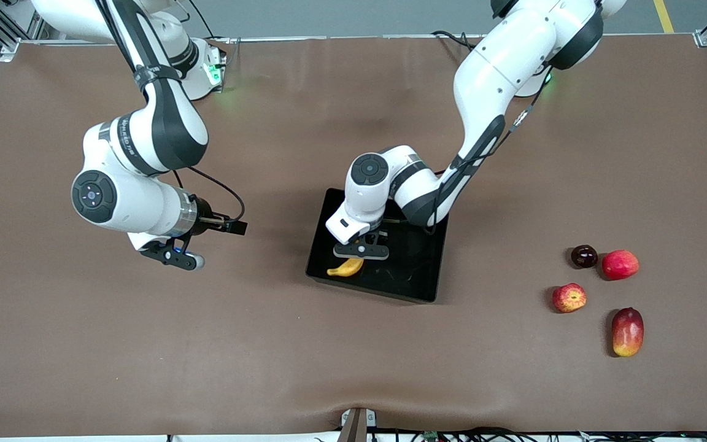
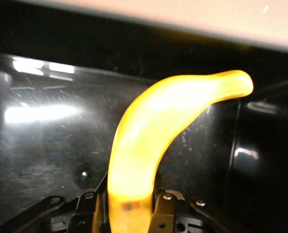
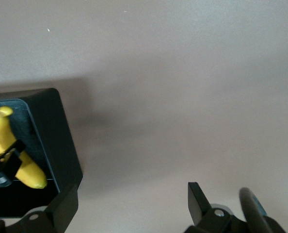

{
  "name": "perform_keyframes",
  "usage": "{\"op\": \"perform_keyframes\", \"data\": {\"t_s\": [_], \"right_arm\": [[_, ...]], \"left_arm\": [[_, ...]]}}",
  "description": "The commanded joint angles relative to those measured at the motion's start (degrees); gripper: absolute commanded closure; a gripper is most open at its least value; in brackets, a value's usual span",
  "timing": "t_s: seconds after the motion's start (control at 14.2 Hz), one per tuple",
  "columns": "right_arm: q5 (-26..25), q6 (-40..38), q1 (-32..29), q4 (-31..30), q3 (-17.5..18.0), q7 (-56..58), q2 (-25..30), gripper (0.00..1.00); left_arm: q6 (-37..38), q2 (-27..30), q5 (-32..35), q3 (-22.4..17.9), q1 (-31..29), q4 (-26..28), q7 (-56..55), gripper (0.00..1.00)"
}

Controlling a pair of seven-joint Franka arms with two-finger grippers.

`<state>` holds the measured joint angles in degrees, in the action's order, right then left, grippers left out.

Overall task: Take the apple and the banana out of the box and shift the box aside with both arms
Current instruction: 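Grasp the yellow banana with the left gripper and lift it, then carry the banana to the fruits while the right gripper drags the tray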

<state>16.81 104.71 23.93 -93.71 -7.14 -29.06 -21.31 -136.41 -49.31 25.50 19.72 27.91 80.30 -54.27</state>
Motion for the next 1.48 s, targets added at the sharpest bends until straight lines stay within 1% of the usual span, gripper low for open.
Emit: {"op": "perform_keyframes", "data": {"t_s": [0.0, 0.07, 0.21, 0.42, 0.56, 0.77, 0.91, 0.98, 1.05, 1.12, 1.2, 1.27, 1.41], "right_arm": [[-0.2, 0.7, 1.3, -0.5, -0.3, -1.7, 0.3, 0.00], [-0.2, 1.3, 1.8, -0.6, -0.3, -1.8, 0.2, 0.00], [-0.3, 3.6, 4.3, -0.5, -0.3, -5.0, -1.0, 0.00], [-0.4, 8.0, 7.1, -0.5, -0.3, -6.4, -2.9, 0.00], [-0.4, 12.8, 9.6, -0.2, -0.3, -9.4, -5.5, 0.00], [-0.5, 21.1, 14.4, 0.2, -0.3, -13.2, -10.7, 0.00], [-0.6, 24.8, 16.7, 0.7, -0.4, -13.3, -13.7, 0.01], [-0.6, 25.9, 17.3, 1.0, -0.4, -13.2, -14.6, 0.35], [-1.7, 26.3, 17.7, 1.0, -0.4, -13.2, -15.0, 0.55], [-3.9, 26.3, 17.6, 0.9, -0.4, -13.3, -15.3, 0.85], [-4.8, 26.2, 17.6, 0.9, -0.3, -13.3, -15.3, 1.00], [-4.9, 26.0, 17.6, 0.9, -0.3, -13.3, -15.3, 1.00], [-5.3, 25.9, 16.9, 0.9, -0.4, -12.8, -15.3, 1.00]], "left_arm": [[3.4, 5.8, 0.7, -0.3, -0.2, 1.3, -1.0, 1.00], [4.8, 7.5, 0.6, -0.3, -0.7, 1.3, -0.8, 1.00], [7.0, 10.3, 0.7, 0.7, -4.4, 1.3, 0.3, 1.00], [9.8, 13.4, -3.2, 1.0, -9.5, 1.3, 6.7, 1.00], [11.2, 14.3, -6.0, 0.9, -13.1, 1.3, 13.7, 1.00], [12.6, 14.4, -6.1, 0.8, -19.1, 1.3, 23.4, 1.00], [12.6, 14.2, -5.7, 0.6, -22.4, 1.3, 29.2, 1.00], [12.6, 13.9, -5.6, 0.5, -24.3, 1.3, 32.2, 1.00], [12.5, 13.4, -5.7, 0.4, -25.6, 1.3, 35.3, 1.00], [12.3, 12.8, -5.7, 0.2, -26.8, 1.3, 38.2, 1.00], [12.1, 12.2, -5.6, 0.1, -28.2, 1.3, 41.3, 1.00], [12.0, 11.5, -5.7, 0.1, -29.8, 1.3, 43.5, 1.00], [12.0, 10.6, -5.4, 0.1, -31.3, 1.3, 46.0, 1.00]]}}
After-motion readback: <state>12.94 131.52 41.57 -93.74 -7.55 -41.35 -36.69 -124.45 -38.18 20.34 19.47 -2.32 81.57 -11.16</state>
